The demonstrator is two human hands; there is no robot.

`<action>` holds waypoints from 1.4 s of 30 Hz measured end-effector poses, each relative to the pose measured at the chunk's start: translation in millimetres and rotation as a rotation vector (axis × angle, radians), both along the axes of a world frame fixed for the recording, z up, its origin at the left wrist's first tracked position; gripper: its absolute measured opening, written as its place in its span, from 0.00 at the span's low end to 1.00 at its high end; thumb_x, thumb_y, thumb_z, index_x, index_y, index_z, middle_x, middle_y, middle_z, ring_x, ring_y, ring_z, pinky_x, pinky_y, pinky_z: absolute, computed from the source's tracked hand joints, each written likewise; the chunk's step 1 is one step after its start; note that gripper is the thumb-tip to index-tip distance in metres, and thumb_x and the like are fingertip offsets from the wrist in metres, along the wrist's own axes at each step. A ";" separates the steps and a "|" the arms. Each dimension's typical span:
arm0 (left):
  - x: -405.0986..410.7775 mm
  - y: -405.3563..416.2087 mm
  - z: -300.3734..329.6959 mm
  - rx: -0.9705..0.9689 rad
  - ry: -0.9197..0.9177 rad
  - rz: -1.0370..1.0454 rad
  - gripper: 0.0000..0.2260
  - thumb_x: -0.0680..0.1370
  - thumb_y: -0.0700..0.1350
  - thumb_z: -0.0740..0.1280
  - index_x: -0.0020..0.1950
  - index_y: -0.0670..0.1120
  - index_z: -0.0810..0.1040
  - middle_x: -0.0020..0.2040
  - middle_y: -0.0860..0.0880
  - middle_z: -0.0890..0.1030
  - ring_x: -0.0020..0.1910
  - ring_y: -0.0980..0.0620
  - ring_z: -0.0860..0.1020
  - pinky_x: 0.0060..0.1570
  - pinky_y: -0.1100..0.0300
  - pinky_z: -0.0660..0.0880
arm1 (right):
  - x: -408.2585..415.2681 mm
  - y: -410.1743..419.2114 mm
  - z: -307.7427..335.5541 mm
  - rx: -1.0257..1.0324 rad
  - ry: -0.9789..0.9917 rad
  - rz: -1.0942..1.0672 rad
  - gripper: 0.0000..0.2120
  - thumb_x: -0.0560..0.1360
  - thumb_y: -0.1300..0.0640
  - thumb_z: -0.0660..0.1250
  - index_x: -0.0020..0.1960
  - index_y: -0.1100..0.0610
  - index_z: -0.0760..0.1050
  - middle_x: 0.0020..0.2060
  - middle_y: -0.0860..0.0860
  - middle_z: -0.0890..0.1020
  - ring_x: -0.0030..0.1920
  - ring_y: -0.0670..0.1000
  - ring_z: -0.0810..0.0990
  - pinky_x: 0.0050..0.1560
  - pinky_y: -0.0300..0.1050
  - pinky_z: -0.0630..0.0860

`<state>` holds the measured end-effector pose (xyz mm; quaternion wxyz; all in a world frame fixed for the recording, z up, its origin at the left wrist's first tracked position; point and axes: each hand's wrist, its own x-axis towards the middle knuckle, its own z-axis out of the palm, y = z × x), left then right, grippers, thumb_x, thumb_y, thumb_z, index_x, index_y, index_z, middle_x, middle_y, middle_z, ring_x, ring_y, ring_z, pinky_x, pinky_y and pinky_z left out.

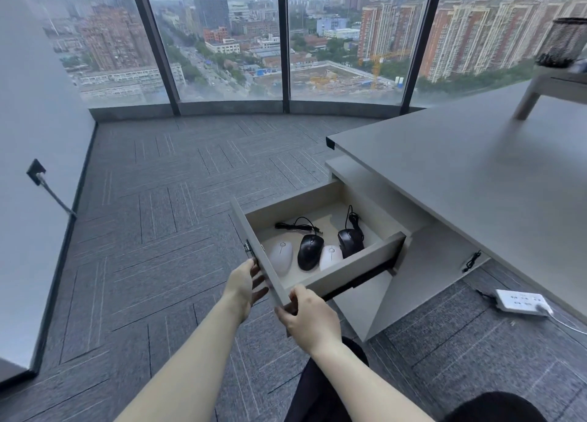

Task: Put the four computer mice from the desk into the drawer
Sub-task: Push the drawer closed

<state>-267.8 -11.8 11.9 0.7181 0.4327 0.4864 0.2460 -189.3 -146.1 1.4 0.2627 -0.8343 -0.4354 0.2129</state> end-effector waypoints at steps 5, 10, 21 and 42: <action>40.3 -5.9 -1.8 -0.029 -0.022 -0.038 0.15 0.81 0.49 0.52 0.57 0.50 0.78 0.54 0.49 0.81 0.52 0.50 0.78 0.48 0.53 0.75 | 34.9 -7.6 -4.5 0.021 0.010 -0.124 0.16 0.75 0.38 0.62 0.51 0.50 0.70 0.49 0.47 0.81 0.47 0.52 0.80 0.42 0.47 0.75; 92.2 -15.5 -2.0 -0.033 -0.051 -0.079 0.13 0.81 0.48 0.52 0.59 0.52 0.75 0.60 0.49 0.79 0.60 0.48 0.77 0.57 0.49 0.75 | 78.2 -16.6 -10.8 0.051 0.060 -0.279 0.16 0.73 0.36 0.64 0.47 0.49 0.70 0.44 0.46 0.82 0.43 0.50 0.80 0.41 0.49 0.79; 200.6 -25.1 -0.2 -0.112 -0.091 -0.148 0.17 0.81 0.45 0.53 0.69 0.50 0.71 0.65 0.48 0.76 0.64 0.46 0.74 0.58 0.49 0.74 | 165.6 -28.4 -16.6 0.263 0.226 -0.688 0.41 0.70 0.43 0.74 0.75 0.55 0.57 0.69 0.57 0.70 0.62 0.58 0.76 0.48 0.48 0.76; 279.4 -35.2 -1.5 -0.220 -0.199 -0.183 0.22 0.82 0.51 0.52 0.76 0.49 0.61 0.76 0.50 0.65 0.73 0.46 0.67 0.71 0.46 0.65 | 241.8 -32.6 -26.3 0.332 0.299 -0.782 0.19 0.72 0.45 0.73 0.55 0.56 0.75 0.53 0.52 0.85 0.55 0.54 0.83 0.51 0.47 0.78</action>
